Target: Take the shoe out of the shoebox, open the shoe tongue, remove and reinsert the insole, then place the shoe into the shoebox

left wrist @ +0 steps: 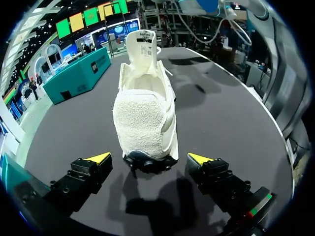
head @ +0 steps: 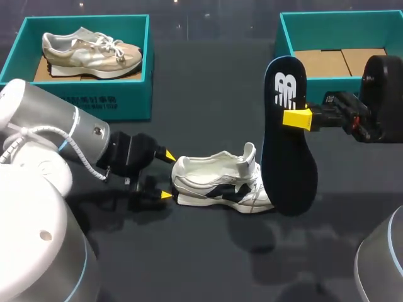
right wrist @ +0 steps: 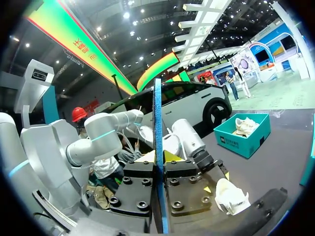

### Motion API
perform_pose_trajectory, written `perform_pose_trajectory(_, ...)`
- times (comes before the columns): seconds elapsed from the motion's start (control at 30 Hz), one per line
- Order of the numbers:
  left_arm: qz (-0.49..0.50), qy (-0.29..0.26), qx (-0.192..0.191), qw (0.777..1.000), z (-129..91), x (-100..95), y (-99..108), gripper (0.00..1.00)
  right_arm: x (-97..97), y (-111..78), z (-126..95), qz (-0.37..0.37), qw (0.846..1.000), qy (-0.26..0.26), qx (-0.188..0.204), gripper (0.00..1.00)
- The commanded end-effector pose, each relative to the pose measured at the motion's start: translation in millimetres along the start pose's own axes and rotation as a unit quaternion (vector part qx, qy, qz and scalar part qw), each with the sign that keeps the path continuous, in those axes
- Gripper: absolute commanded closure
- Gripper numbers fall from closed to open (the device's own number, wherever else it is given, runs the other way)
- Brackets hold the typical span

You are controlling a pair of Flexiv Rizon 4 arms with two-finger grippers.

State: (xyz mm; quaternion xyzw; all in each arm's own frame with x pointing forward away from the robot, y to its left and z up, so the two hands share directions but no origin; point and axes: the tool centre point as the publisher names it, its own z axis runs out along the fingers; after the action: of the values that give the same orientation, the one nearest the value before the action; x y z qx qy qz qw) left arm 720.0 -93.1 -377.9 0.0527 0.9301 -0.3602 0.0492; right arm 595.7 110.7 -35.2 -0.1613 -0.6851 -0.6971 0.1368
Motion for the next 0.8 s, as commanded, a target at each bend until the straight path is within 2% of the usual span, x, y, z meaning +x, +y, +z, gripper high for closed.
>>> perform_pose_trajectory(0.03, 0.0, 0.02, -0.117, 0.993, -10, -6.0, -13, 0.0, 9.0, -4.1, -3, 0.0, 0.999, -0.046, -0.003, 1.0)
perform_pose_trajectory(0.1, -0.002, 0.033, -0.125, 0.992, -10, -7.4, -14, 0.0, 9.0, -4.1, -3, 0.0, 0.999, -0.046, -0.003, 1.0)
perform_pose_trajectory(0.13, -0.008, 0.039, -0.15, 0.988, -9, -9.3, -15, 0.0, 9.0, -4.1, -3, 0.0, 0.999, -0.046, -0.003, 1.0)
perform_pose_trajectory(0.43, -0.004, 0.029, -0.242, 0.97, -16, -10.7, -18, 0.0, 9.0, -4.1, -3, 0.0, 0.999, -0.046, -0.003, 1.0)
perform_pose_trajectory(0.8, -0.012, 0.032, -0.305, 0.952, -19, -9.1, -25, 0.0, 9.0, -4.1, -3, 0.0, 0.999, -0.046, -0.003, 1.0)
